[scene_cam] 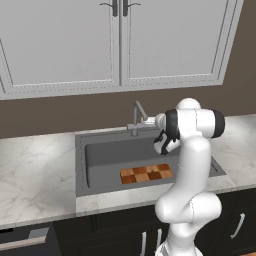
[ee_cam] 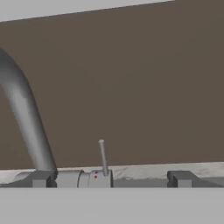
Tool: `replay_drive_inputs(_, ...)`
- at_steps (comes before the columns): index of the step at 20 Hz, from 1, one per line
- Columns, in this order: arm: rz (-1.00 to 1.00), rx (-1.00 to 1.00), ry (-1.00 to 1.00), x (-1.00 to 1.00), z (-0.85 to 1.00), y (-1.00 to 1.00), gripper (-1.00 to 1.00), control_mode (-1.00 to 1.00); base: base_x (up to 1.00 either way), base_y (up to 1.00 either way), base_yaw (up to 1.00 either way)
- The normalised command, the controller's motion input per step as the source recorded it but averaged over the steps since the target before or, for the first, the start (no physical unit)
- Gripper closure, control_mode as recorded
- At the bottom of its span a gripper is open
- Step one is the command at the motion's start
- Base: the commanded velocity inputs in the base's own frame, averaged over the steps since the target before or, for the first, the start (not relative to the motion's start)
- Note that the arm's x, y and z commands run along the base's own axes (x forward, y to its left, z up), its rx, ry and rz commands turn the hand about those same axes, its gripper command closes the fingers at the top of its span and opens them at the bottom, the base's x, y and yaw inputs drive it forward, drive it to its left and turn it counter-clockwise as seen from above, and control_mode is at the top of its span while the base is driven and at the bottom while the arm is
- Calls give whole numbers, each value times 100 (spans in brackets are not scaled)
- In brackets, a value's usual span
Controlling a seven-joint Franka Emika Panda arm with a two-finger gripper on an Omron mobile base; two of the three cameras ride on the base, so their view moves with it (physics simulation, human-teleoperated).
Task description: Turn on the sink faucet with hot water and rinse the cutting board for ten seconds, then turn off the faucet. Push the cutting board to reach the water if necessary.
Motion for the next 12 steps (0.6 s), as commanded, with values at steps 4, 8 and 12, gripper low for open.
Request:
replay_drive_inputs(4,0,1,-3,3,-14,-4,-100,-100,0,0,0)
replay_drive_inputs(8,0,0,-1,1,-8,0,-100,-100,0,0,0)
replay_drive_inputs(12,0,0,0,0,-3,0,-100,-100,0,0,0)
